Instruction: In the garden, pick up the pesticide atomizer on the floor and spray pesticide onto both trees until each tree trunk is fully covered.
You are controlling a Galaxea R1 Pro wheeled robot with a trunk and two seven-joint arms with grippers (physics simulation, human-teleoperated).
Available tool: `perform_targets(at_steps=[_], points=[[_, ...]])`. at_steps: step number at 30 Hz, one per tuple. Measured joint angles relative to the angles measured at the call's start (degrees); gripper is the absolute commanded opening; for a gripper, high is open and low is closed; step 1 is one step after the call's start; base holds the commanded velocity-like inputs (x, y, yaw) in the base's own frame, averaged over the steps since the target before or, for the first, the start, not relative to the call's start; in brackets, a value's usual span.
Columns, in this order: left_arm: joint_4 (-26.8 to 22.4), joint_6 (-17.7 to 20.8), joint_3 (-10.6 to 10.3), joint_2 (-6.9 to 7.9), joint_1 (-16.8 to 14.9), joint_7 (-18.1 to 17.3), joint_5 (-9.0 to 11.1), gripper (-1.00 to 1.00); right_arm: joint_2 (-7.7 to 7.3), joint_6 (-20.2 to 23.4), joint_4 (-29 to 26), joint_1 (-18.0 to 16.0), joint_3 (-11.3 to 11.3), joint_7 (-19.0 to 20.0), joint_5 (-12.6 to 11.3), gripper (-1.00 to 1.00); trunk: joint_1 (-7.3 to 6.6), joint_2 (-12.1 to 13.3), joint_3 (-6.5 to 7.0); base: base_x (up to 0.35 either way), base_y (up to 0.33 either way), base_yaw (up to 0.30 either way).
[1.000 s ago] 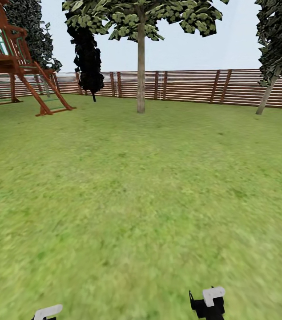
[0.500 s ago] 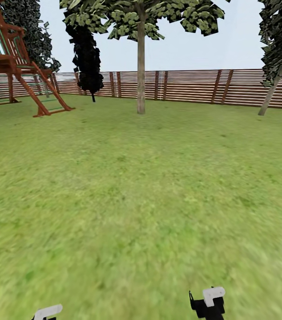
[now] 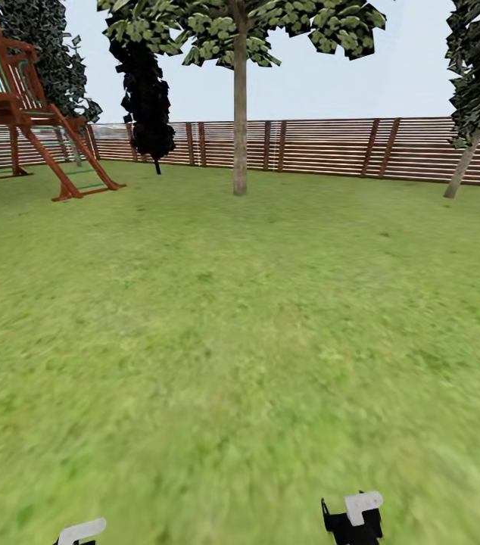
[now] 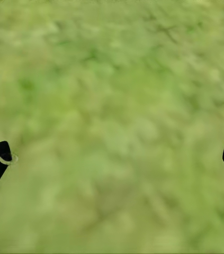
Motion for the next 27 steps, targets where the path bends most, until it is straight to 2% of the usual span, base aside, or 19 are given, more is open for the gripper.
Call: perform_targets(at_steps=[27], points=[[0.0, 0.0, 0.0, -0.01, 0.0, 0.0, 0.0, -1.00, 0.02, 0.1, 0.4, 0.0, 0.0, 0.0, 0.0, 1.00, 0.00, 0.0, 0.00, 0.340, 0.000, 0.000]])
